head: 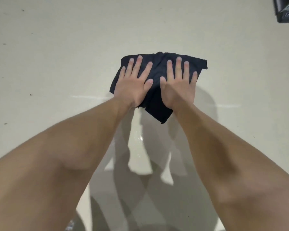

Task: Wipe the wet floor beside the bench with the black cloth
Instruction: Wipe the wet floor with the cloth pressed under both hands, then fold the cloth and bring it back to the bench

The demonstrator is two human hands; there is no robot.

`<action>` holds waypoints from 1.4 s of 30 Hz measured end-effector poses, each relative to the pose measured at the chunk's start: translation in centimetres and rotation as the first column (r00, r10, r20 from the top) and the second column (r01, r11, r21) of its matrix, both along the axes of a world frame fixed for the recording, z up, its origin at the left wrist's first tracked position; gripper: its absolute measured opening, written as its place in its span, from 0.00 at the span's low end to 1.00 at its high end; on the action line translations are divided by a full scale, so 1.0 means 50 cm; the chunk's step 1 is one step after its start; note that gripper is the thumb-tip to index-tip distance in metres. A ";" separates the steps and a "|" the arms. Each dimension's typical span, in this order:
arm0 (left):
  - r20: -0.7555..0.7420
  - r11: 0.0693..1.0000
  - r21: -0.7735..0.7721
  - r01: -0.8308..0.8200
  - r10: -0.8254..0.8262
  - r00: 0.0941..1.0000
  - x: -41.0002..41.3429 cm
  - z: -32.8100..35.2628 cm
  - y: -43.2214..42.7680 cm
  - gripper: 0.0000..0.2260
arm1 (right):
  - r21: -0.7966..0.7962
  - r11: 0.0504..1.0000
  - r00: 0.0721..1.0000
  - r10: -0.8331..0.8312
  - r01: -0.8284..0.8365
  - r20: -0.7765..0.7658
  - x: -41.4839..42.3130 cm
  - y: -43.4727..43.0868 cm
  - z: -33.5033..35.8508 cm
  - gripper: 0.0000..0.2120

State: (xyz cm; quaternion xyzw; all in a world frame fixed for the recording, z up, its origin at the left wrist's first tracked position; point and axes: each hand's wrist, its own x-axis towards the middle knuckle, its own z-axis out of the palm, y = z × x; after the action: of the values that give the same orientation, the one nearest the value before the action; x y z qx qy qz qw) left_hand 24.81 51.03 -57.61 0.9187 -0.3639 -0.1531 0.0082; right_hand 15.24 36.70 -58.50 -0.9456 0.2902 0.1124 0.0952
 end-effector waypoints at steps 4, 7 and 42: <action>-0.036 0.999 -0.041 -0.004 0.002 0.999 -0.141 0.007 0.123 0.28 | 0.058 0.998 0.999 0.033 -0.035 0.034 -0.152 0.115 0.021 0.30; -0.098 0.999 0.018 -0.033 0.035 0.995 -0.279 0.017 0.222 0.28 | 0.110 0.991 0.996 0.082 -0.078 -0.027 -0.265 0.201 0.036 0.30; -0.951 0.273 0.209 -0.939 -0.168 -0.261 -0.156 0.370 0.170 0.17 | 0.944 -0.021 0.820 -0.490 0.328 -0.296 -0.223 0.119 0.365 0.24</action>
State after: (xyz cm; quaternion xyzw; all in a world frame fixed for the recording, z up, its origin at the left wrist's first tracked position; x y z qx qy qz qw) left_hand 16.99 59.51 -39.09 0.4599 0.1808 -0.5222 0.6951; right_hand 4.07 42.66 -40.27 -0.5187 0.4005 0.1807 0.7334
